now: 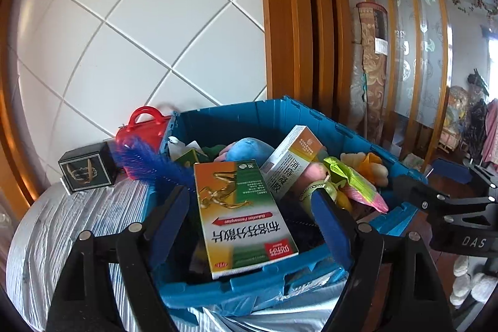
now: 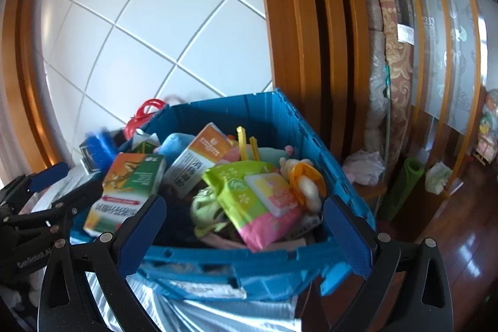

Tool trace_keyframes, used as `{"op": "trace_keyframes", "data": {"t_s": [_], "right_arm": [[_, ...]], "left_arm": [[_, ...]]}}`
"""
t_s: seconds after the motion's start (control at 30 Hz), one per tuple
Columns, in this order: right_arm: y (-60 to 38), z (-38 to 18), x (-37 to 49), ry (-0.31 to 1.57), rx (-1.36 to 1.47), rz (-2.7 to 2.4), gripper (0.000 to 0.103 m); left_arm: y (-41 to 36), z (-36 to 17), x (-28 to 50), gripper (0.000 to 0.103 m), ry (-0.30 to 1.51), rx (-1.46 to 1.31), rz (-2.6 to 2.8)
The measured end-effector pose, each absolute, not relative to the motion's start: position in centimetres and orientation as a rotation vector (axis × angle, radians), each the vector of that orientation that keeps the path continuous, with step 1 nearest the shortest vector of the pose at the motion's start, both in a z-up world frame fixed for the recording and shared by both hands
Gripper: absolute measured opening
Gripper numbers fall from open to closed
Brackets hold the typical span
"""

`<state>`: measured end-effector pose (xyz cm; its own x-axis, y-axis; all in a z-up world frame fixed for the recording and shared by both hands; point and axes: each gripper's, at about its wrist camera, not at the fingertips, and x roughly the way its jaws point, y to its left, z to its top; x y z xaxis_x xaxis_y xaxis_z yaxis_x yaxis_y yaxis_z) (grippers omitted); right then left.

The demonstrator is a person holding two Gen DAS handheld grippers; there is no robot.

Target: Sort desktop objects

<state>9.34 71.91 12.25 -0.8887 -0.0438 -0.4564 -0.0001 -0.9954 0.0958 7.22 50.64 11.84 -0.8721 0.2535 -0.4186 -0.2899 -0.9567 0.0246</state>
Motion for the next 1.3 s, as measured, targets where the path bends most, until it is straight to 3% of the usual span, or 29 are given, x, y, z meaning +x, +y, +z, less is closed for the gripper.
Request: {"op": "trace_keyframes", "data": {"t_s": [0.07,0.1,0.8,1.3], "right_arm": [[71.5,12.4,10.3,-0.127,0.720,-3.035,0.103],[71.3,12.5,10.7,-0.117,0.711,-3.041,0.103],[69.4,11.8,11.9,0.004,0.716,-3.100,0.103],[69.6,12.0,11.7,-0.014,0.716,-3.117,0.103]], "left_arm": [[50.1,12.1,8.0,0.089,0.091,-0.571,2.793],[49.9,12.2,8.3,0.103,0.078,-0.534,2.808],[48.9,11.0,9.2,0.103,0.066,-0.660,2.830],[48.8,10.9,9.4,0.103,0.049,-0.693,2.842]]}}
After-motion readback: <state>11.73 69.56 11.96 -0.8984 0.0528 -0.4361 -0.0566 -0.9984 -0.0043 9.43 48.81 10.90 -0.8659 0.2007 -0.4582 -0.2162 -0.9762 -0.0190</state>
